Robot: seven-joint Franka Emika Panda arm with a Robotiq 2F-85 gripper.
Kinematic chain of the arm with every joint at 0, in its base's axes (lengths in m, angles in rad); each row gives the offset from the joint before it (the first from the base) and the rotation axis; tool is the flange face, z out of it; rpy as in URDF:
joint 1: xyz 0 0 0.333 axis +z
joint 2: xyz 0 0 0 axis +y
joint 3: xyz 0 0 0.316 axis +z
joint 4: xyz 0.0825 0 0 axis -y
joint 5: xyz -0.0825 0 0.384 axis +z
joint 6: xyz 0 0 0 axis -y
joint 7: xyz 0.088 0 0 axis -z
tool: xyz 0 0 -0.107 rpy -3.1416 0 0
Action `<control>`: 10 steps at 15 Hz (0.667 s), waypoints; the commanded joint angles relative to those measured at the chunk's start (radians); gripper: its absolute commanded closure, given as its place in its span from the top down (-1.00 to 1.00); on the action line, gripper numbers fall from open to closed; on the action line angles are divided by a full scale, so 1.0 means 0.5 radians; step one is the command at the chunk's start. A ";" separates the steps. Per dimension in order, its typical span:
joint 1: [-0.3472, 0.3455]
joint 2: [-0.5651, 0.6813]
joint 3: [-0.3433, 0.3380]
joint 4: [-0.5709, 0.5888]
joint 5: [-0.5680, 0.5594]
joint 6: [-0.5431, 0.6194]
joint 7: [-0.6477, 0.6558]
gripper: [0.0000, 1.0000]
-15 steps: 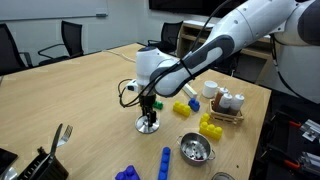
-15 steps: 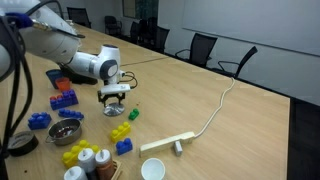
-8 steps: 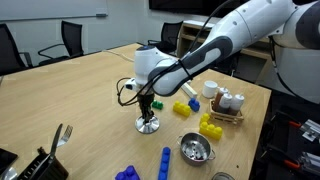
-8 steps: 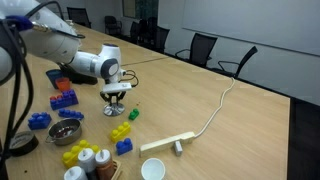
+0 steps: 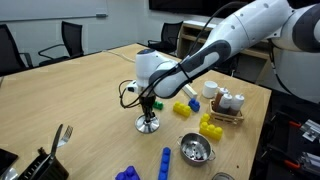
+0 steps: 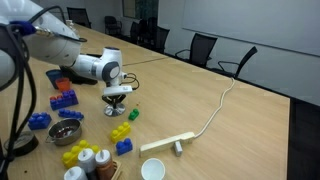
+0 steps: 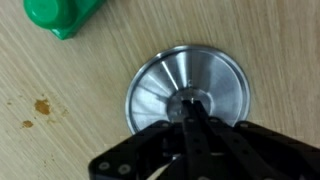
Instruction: Put the silver lid on top of the silver pot
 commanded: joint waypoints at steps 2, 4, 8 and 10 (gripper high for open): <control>0.000 0.001 0.004 0.034 -0.003 -0.057 -0.032 -0.98; -0.017 -0.038 0.023 -0.016 0.017 -0.055 -0.022 -0.98; -0.050 -0.175 0.049 -0.180 0.036 -0.027 0.011 -0.98; -0.071 -0.315 0.063 -0.359 0.052 -0.012 0.061 -0.98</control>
